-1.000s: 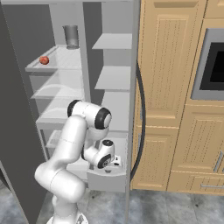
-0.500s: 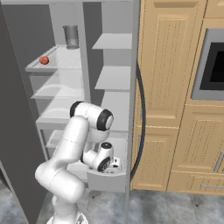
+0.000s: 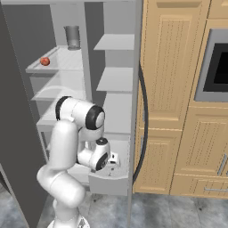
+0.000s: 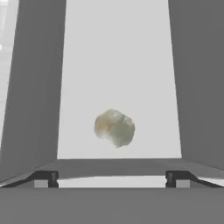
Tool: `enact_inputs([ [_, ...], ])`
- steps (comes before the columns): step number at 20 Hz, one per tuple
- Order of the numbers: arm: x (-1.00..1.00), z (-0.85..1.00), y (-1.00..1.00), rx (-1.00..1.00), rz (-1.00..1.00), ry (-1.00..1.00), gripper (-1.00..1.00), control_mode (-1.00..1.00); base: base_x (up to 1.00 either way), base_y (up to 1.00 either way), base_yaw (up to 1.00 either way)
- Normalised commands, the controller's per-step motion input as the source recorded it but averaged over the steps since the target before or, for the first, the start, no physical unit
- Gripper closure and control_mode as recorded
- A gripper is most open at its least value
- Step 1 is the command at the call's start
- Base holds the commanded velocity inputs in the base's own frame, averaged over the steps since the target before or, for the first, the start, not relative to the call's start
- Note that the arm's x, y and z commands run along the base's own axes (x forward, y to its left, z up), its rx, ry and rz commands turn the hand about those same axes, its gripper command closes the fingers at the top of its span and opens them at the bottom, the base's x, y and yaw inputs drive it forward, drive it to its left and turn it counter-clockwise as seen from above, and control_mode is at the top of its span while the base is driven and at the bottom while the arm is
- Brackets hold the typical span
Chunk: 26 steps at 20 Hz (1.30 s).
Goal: Take the garlic and peach from the fridge shelf and place them in the freezer drawer to begin freezing them.
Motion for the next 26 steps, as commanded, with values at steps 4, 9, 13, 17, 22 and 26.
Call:
enact_inputs([
  [4, -0.36, 0.92, 0.16, 0.00, 0.00, -0.05, -1.00, -1.00, 0.00, 0.00, 0.00],
  [9, -0.04, 1.00, 0.01, 0.02, 0.00, 0.00, -1.00, -1.00, 0.00, 0.00, 0.00],
  [13, 0.00, 1.00, 0.00, 0.12, 0.00, 0.04, -1.00, -1.00, 0.00, 0.00, 0.00],
  [17, 0.00, 1.00, 0.00, 0.17, 0.00, 0.12, -1.00, -1.00, 0.00, 0.00, 0.00],
  [22, 0.00, 1.00, 0.00, 0.19, 0.00, 0.15, -1.00, -1.00, 0.00, 0.00, 0.00],
  [26, -0.07, 0.97, 0.00, 0.12, -0.01, 0.17, -1.00, -1.00, 0.00, 0.00, 0.00],
])
